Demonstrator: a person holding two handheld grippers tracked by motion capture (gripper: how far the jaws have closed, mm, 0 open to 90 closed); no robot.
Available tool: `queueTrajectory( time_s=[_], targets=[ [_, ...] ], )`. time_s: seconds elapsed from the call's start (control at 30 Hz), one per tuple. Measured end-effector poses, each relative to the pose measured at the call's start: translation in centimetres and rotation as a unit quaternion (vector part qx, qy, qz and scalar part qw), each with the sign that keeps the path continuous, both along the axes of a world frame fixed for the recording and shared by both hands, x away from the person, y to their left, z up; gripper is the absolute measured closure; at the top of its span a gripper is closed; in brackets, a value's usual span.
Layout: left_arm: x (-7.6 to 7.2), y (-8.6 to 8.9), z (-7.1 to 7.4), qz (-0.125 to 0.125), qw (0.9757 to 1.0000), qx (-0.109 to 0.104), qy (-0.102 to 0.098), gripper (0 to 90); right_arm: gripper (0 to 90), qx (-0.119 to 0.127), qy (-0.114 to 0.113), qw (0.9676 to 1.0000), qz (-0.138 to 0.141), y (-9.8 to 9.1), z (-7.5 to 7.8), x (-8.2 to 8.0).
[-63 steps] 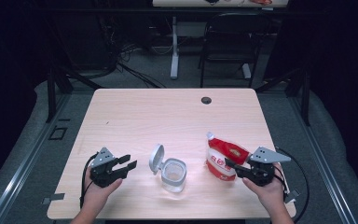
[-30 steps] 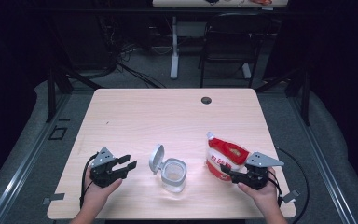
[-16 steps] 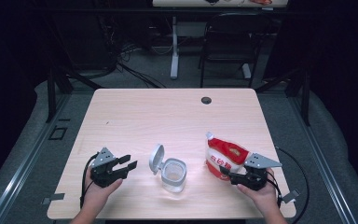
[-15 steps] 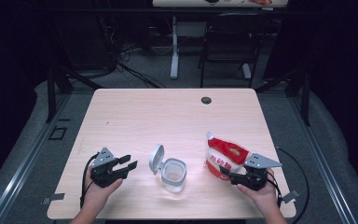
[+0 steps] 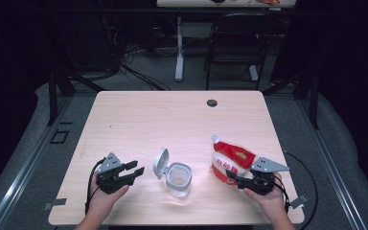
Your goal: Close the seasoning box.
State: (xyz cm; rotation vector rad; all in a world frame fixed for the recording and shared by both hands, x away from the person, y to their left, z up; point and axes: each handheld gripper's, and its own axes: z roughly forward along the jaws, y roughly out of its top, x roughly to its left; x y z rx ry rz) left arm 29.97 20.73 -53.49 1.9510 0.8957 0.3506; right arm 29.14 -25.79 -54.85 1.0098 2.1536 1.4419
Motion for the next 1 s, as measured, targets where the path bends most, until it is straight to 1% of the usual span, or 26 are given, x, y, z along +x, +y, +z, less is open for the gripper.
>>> queueTrajectory(
  time_s=[0.1, 0.2, 0.27, 0.37, 0.47, 0.5, 0.67, 0.7, 0.73, 0.83, 0.87, 0.9, 0.93, 1.0],
  targets=[
    [-0.1, -0.5, -0.2, -0.012, 0.9999, 0.006, 0.004, 59.2, 48.5, 0.0, 0.0, 1.0, 0.002, 0.0, 0.0, 0.0],
    [-0.3, -1.1, -0.4, -0.025, 0.9997, 0.007, 0.001, 59.8, 48.5, -0.001, 0.0, 1.0, 0.002, 0.0, 0.0, 0.0],
    [-0.5, -1.5, -0.4, -0.035, 0.9993, 0.014, -0.001, 60.5, 48.5, -0.001, 0.0, 1.0, 0.002, 0.0, 0.0, 0.0],
    [-0.7, -2.1, -0.6, -0.036, 0.9993, 0.008, -0.002, 61.7, 48.5, -0.001, -0.001, 1.0, 0.002, 0.0, 0.0, 0.0],
    [-0.9, -2.6, -0.8, -0.043, 0.999, 0.012, -0.005, 63.0, 48.5, -0.004, 0.0, 1.0, 0.003, -0.1, 0.0, -0.1],
    [-0.9, -2.9, -0.8, -0.042, 0.9991, 0.009, -0.004, 63.3, 48.5, -0.004, -0.001, 1.0, 0.003, -0.1, 0.0, -0.1],
    [-0.9, -3.9, -1.3, -0.062, 0.9978, 0.022, 0.001, 65.3, 48.5, -0.002, -0.001, 1.0, 0.002, -0.1, 0.0, 0.0],
    [-0.9, -4.0, -1.3, -0.062, 0.9979, 0.02, 0.003, 66.1, 48.5, -0.003, -0.001, 1.0, 0.003, -0.1, 0.0, -0.1],
    [-0.9, -4.1, -1.4, -0.064, 0.9977, 0.022, 0.001, 67.4, 48.5, -0.003, 0.0, 1.0, 0.003, -0.1, 0.0, -0.1],
    [-0.8, -4.4, -1.5, -0.056, 0.9982, 0.02, 0.002, 71.1, 48.5, -0.003, -0.001, 1.0, 0.002, -0.1, 0.0, -0.1],
    [-0.8, -4.5, -1.5, -0.055, 0.9983, 0.019, 0.005, 71.6, 48.5, -0.004, -0.001, 1.0, 0.003, -0.1, 0.0, -0.1],
    [-0.7, -4.5, -1.5, -0.057, 0.9982, 0.022, 0.002, 72.6, 48.5, -0.003, -0.001, 1.0, 0.002, -0.1, 0.0, -0.1],
    [-0.7, -4.6, -1.5, -0.056, 0.9983, 0.018, 0.004, 73.5, 48.5, -0.002, -0.002, 1.0, 0.001, 0.0, 0.0, -0.1],
    [-0.6, -4.6, -1.5, -0.055, 0.9983, 0.018, 0.002, 75.8, 48.5, -0.002, -0.002, 1.0, 0.001, 0.0, 0.0, -0.1]
  ],
)
